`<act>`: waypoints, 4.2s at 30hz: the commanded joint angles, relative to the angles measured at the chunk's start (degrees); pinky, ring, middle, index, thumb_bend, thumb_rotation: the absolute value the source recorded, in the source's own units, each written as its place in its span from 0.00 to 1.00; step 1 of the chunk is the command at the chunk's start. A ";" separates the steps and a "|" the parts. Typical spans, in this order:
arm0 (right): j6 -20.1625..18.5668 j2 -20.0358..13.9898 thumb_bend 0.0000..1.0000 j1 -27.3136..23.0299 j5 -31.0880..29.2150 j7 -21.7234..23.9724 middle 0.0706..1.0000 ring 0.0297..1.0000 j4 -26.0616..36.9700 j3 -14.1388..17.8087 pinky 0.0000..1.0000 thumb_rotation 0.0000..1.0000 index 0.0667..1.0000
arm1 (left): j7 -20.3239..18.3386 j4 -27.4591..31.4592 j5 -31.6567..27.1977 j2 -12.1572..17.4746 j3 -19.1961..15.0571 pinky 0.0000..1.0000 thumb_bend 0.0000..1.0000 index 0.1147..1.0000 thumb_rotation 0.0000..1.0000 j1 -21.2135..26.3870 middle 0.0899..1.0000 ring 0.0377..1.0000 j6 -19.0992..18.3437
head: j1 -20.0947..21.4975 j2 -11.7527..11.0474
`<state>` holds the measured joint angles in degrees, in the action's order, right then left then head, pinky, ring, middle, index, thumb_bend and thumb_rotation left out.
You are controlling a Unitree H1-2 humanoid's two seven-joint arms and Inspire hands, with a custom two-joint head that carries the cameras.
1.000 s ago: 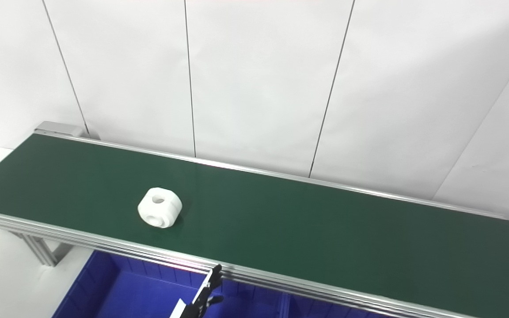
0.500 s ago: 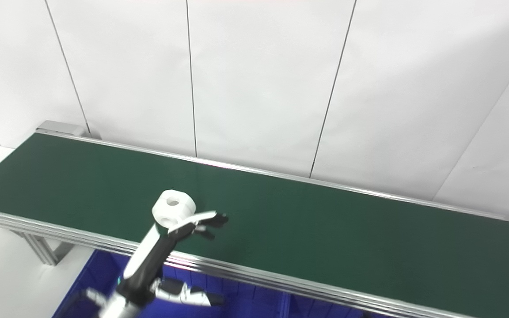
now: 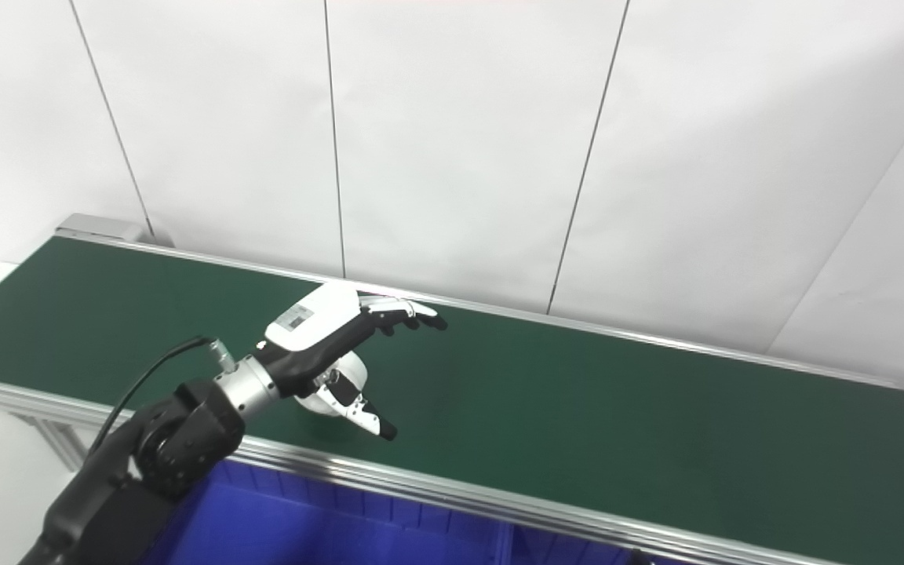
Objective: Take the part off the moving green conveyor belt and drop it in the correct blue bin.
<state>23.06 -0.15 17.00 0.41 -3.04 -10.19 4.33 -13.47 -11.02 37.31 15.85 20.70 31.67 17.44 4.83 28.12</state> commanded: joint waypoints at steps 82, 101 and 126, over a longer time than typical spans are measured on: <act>-11.78 -5.69 0.92 2.68 -7.17 3.59 0.88 0.83 18.15 0.85 0.90 0.98 0.90 | -0.04 9.64 9.42 6.87 5.77 0.27 0.52 0.45 0.00 4.61 0.36 0.31 -8.87 | -13.13 17.83; -14.61 -11.26 0.94 2.50 -10.75 6.94 0.88 0.83 16.95 4.23 0.92 1.00 0.93 | -9.10 25.97 12.01 13.20 -1.66 0.23 0.52 0.44 0.00 -15.62 0.35 0.28 -10.66 | -17.57 17.53; -13.04 -8.47 0.92 2.06 -8.77 7.25 0.87 0.80 16.49 3.59 0.92 1.00 0.92 | -1.62 18.98 22.26 11.75 -1.99 0.71 0.98 0.77 0.45 -20.17 0.79 0.77 -9.28 | -15.22 15.83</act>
<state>8.31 -8.44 18.88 -8.26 4.17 4.77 7.43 -14.09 5.42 58.41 26.40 18.98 9.79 9.16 -10.28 43.95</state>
